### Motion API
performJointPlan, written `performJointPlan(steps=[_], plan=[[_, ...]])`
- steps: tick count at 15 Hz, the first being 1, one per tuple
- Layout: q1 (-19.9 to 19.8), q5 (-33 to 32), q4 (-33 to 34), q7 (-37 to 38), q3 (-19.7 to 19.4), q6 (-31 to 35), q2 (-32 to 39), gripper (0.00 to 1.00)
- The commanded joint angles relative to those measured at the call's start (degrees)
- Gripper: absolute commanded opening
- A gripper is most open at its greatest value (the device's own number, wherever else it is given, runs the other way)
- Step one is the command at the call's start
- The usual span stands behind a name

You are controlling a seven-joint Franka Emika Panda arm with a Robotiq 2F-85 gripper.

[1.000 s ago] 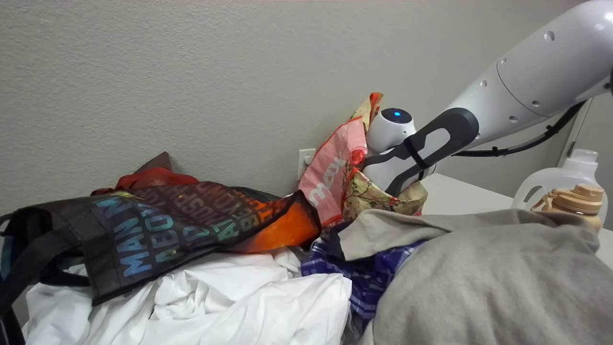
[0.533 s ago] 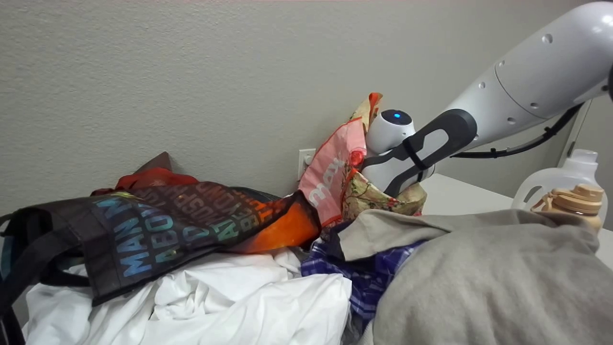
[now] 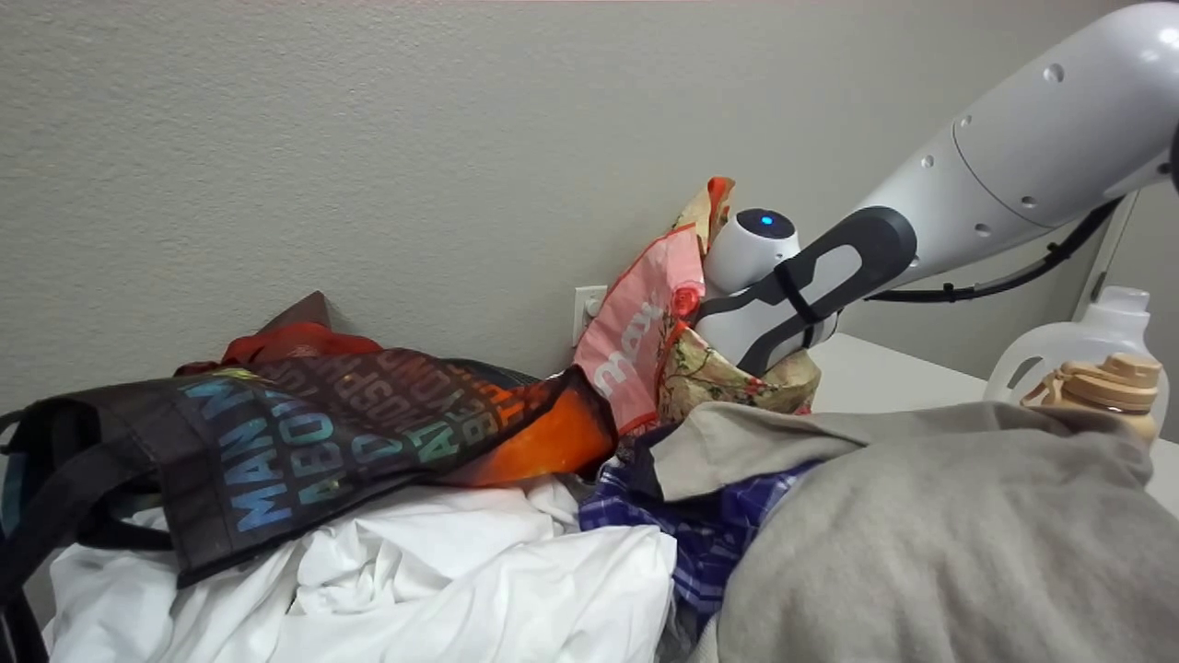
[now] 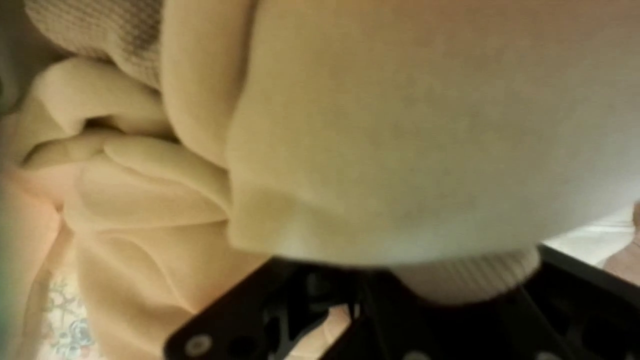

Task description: Take the hoodie out of the bag and put it on the pile of clothes

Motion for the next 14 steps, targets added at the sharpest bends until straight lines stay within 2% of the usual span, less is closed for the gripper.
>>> performJointPlan(steps=[1,7,11,14], plan=[[0.0,1.5,-1.3,0.0,0.4,-0.4,-2.3,0.08],[2.3,-0.6,-6.7,1.8,-4.4,-5.3,-10.8,0.09],[3.4,-1.2,-10.8,4.4,-7.1,-4.4,-17.5,0.09],[1.7,0.6,-13.2,3.8,-4.5,-5.3,-23.6,0.09]])
